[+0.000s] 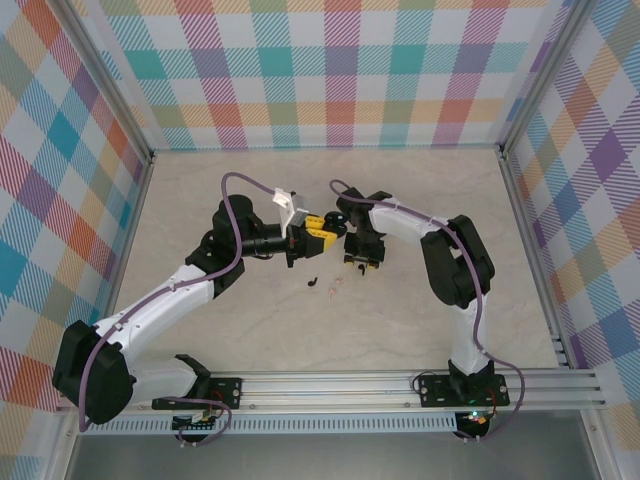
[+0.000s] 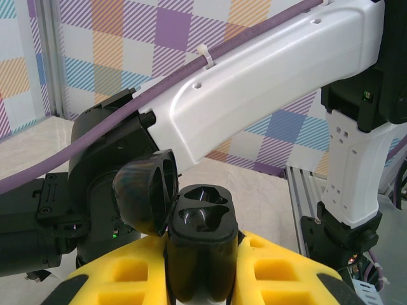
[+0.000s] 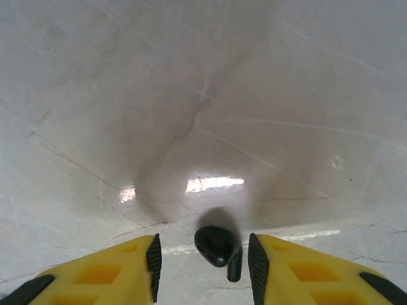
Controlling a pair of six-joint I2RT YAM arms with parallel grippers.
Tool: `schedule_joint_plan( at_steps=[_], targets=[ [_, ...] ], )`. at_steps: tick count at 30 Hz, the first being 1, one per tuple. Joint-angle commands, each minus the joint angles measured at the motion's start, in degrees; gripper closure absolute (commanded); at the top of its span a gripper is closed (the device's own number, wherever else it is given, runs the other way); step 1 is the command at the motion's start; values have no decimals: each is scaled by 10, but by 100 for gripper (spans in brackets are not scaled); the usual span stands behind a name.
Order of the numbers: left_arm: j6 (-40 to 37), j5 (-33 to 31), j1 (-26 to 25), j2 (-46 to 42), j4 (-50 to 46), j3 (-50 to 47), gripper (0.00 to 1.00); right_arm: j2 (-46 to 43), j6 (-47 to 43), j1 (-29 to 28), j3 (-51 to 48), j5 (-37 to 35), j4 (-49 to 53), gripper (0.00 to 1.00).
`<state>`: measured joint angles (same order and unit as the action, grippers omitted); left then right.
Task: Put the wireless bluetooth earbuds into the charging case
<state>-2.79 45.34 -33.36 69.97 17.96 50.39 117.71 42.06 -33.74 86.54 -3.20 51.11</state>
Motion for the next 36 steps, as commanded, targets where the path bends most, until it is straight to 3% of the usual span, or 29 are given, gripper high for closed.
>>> schedule_joint_plan(
  at_steps=[1, 28, 36],
  targets=[
    [0, 2, -7, -10, 15, 10, 86, 12, 13, 2, 0, -1, 14, 59],
    [-2, 1, -7, -12, 10, 10, 86, 41, 8, -3, -9, 2, 12, 66],
    [-2, -1, -7, -14, 9, 8, 86, 42, 3, -6, -15, -3, 9, 73]
  ],
)
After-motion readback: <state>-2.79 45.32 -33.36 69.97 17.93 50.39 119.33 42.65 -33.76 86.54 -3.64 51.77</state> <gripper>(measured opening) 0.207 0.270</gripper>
